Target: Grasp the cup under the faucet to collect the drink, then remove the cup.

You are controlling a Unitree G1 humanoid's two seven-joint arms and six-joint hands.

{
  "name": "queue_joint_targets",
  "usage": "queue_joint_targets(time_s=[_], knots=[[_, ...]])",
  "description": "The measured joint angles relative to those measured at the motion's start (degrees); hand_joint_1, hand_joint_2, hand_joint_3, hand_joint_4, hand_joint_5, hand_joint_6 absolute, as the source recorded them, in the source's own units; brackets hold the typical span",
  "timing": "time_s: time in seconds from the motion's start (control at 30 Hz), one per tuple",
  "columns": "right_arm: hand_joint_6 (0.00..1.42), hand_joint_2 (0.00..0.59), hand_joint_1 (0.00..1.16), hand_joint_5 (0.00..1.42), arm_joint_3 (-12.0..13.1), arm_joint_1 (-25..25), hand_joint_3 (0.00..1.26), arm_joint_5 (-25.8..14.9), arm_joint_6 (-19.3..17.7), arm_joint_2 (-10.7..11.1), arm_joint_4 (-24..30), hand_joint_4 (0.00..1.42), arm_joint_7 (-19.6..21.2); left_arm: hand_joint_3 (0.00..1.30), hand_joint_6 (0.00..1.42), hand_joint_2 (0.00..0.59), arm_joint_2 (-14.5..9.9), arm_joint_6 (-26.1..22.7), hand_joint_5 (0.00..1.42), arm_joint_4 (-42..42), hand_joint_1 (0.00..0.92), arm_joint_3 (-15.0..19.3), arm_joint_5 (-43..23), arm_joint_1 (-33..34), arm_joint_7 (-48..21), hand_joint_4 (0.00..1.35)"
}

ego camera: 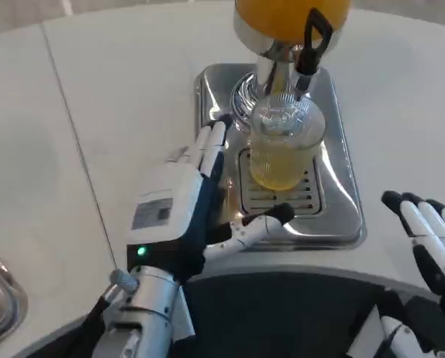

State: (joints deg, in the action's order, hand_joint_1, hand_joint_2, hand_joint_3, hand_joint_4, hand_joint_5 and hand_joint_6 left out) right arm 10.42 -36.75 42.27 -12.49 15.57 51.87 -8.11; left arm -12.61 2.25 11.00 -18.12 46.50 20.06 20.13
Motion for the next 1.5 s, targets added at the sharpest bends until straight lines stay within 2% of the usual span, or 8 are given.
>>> queue_joint_targets(time_s=[0.23,0.4,0.57,0.7,0.9,1.1,1.5], knots=[[0.00,0.529,0.19,0.00,0.4,-0.9,0.00,-1.1,-0.5,-1.8,0.3,0.00,0.0,0.00,0.23,0.030,0.7,2.0,0.23,4.2,0.144,0.0,-2.4,3.5,1.5,0.00],[0.00,0.510,0.17,0.00,0.6,-0.9,0.00,-1.2,-0.5,-2.1,0.3,0.00,-0.2,0.00,0.25,0.018,0.9,4.0,0.25,7.2,0.158,-0.1,-4.1,5.9,1.7,0.00],[0.00,0.510,0.17,0.00,0.6,-0.8,0.00,-1.2,0.1,-2.7,0.4,0.00,-1.0,0.00,0.27,0.007,0.4,9.5,0.26,11.0,0.170,0.5,-9.8,8.4,-0.1,0.00],[0.00,0.510,0.16,0.00,1.1,-0.5,0.00,-1.3,0.7,-3.2,0.7,0.00,-1.7,0.00,0.25,0.000,0.4,12.1,0.24,13.6,0.171,1.6,-12.8,9.9,-1.3,0.00],[0.00,0.507,0.16,0.00,2.4,0.4,0.00,-2.4,2.1,-3.7,2.3,0.00,-3.2,0.00,0.23,0.006,1.8,15.2,0.22,17.6,0.239,2.0,-15.0,11.2,-1.1,0.00],[0.00,0.506,0.17,0.00,3.3,0.2,0.00,-3.3,2.5,-4.2,2.8,0.00,-3.8,0.00,0.25,0.024,3.9,15.9,0.25,20.6,0.306,2.0,-14.9,12.2,0.8,0.00],[0.00,0.504,0.18,0.00,3.8,0.3,0.00,-3.5,4.4,-5.2,4.3,0.00,-5.3,0.00,0.27,0.028,5.7,16.2,0.29,23.8,0.331,1.8,-14.5,14.6,5.2,0.01]])
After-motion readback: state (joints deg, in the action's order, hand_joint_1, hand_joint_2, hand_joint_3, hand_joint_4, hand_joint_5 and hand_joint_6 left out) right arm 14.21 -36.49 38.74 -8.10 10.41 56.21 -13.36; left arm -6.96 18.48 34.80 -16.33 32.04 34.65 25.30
